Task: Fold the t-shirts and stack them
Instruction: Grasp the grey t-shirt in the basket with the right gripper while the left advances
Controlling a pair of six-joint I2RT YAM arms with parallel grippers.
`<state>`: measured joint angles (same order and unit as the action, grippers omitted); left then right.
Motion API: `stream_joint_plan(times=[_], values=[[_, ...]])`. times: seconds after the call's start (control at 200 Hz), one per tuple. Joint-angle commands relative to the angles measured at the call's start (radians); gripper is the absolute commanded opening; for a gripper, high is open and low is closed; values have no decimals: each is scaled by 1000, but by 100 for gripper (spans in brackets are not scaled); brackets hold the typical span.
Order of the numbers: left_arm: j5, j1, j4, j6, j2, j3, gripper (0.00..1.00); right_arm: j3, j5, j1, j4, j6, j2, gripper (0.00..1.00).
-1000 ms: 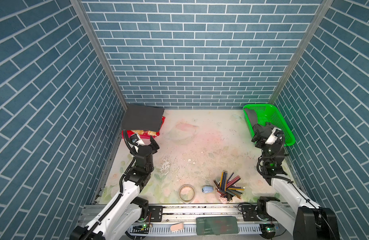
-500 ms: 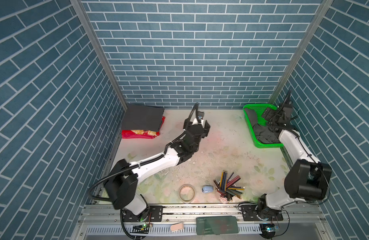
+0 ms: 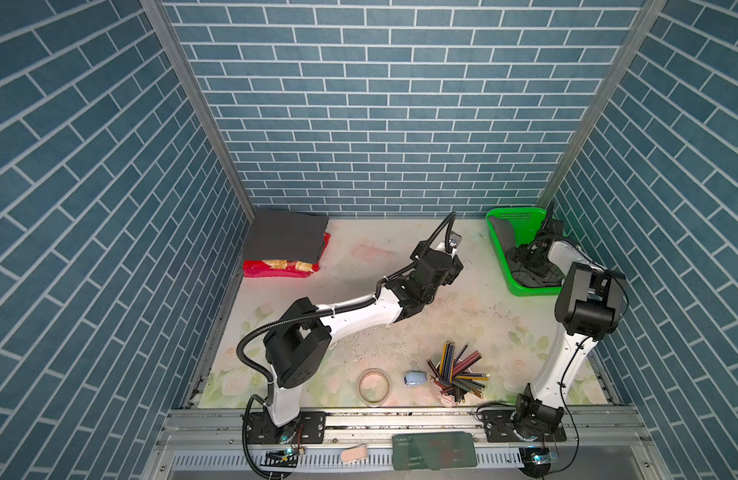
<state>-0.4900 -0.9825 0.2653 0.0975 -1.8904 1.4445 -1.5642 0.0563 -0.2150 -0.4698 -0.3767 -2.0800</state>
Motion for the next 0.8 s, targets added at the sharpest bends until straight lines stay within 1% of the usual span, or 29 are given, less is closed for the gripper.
stream_joint_plan(times=[0.0,0.025,0.095,0.195,0.295,0.415,0.495,0.565,0.67,0.72,0.735,0.795], values=[[-2,-2,-9,-22,-6,8,89,24,19,0,-5,5,-23,60],[-5,-3,-4,-22,-4,-1,89,31,19,1,0,6,-24,57],[-6,-2,-1,-25,2,-15,89,50,16,1,16,7,-22,37],[-7,0,-20,-40,8,-14,89,46,14,0,23,4,0,14],[-2,1,-50,-55,20,-4,89,22,20,0,25,1,57,0],[0,9,-99,-89,53,12,89,-23,28,3,19,2,150,0],[3,25,-143,-141,84,21,89,-57,40,17,25,14,222,0],[40,49,-210,-186,115,46,89,-97,46,42,25,33,274,0],[112,110,-293,-273,164,75,89,-175,50,131,26,88,339,0],[146,145,-317,-321,194,72,89,-221,35,203,35,133,367,0],[163,157,-323,-336,204,71,89,-229,33,213,35,142,370,0],[230,207,-325,-392,247,43,89,-290,12,308,40,192,393,0]])
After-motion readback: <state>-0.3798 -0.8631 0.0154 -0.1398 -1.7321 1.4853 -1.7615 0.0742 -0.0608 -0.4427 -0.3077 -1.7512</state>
